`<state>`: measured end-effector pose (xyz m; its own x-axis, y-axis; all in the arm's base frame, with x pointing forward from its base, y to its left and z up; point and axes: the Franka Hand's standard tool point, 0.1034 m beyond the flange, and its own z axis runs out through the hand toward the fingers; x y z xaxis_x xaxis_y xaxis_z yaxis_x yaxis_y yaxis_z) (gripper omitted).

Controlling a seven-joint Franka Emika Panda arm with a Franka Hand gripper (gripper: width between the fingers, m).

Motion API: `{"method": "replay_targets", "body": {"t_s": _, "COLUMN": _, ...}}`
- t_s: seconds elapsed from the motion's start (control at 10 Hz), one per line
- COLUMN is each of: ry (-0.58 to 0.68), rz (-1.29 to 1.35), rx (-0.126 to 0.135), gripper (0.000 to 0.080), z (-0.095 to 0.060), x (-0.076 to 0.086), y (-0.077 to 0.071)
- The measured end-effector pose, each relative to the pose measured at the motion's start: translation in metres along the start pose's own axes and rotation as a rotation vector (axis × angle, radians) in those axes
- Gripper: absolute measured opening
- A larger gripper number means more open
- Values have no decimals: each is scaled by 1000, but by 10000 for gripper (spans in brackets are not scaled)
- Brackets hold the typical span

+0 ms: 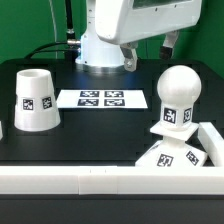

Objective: Assemble lamp

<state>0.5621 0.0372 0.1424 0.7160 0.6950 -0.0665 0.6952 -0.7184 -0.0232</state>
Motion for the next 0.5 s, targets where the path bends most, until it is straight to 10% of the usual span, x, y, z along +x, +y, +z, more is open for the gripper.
{"method": "replay_targets", "body": {"t_s": 0.3, "ry": -3, "rz": 1, "rx": 2, "gripper": 699, "z": 2, "x": -2, "y": 0}}
{"method": "replay_targets", "body": {"t_s": 0.5, "ry": 0, "rz": -84, "rx": 12, "gripper": 699, "z": 10, "x": -48, "y": -2}}
